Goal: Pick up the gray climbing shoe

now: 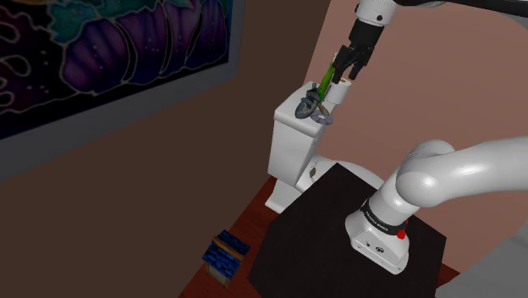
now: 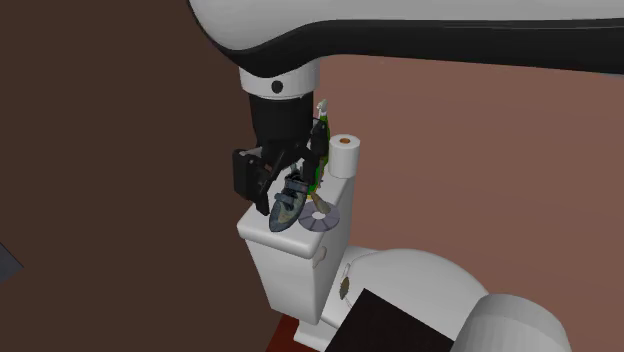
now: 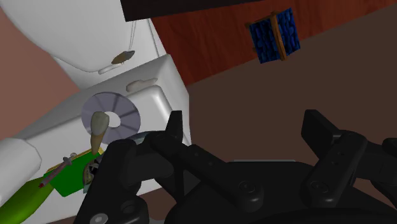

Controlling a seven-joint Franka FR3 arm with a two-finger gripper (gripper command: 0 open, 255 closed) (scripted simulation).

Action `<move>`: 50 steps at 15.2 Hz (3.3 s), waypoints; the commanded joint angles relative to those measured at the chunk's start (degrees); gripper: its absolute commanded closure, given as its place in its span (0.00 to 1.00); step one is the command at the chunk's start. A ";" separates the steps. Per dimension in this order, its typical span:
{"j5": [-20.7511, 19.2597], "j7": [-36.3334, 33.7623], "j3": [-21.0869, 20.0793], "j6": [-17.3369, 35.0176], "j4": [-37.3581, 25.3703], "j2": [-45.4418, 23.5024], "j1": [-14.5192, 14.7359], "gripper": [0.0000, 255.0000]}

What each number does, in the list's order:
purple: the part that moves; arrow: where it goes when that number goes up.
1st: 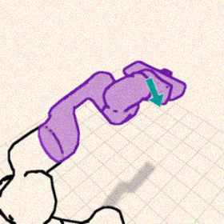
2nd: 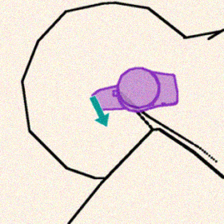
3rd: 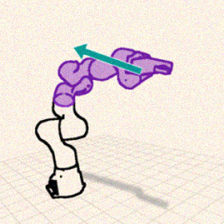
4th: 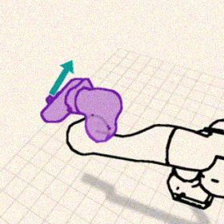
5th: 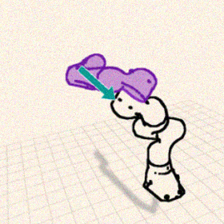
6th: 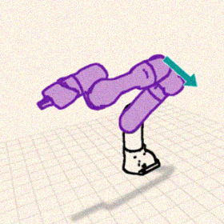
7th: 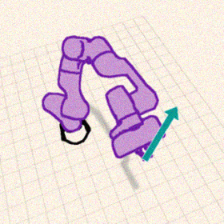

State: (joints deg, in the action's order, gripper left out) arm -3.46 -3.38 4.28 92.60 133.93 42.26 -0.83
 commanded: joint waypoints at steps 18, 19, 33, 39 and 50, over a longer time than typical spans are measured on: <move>0.71 9.92 14.77 19.11 -11.34 -28.15 -4.64 0.00; 1.38 10.70 15.57 19.85 -12.56 -30.09 -4.85 0.00; 10.42 18.56 20.40 27.72 -21.56 -48.00 -7.97 0.00; 10.69 18.77 20.35 28.85 -20.79 -48.41 -7.99 1.00; 10.17 18.34 20.42 26.70 -22.24 -47.62 -7.94 1.00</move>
State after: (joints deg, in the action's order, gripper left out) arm 6.77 14.99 24.67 119.90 112.27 -5.43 -8.75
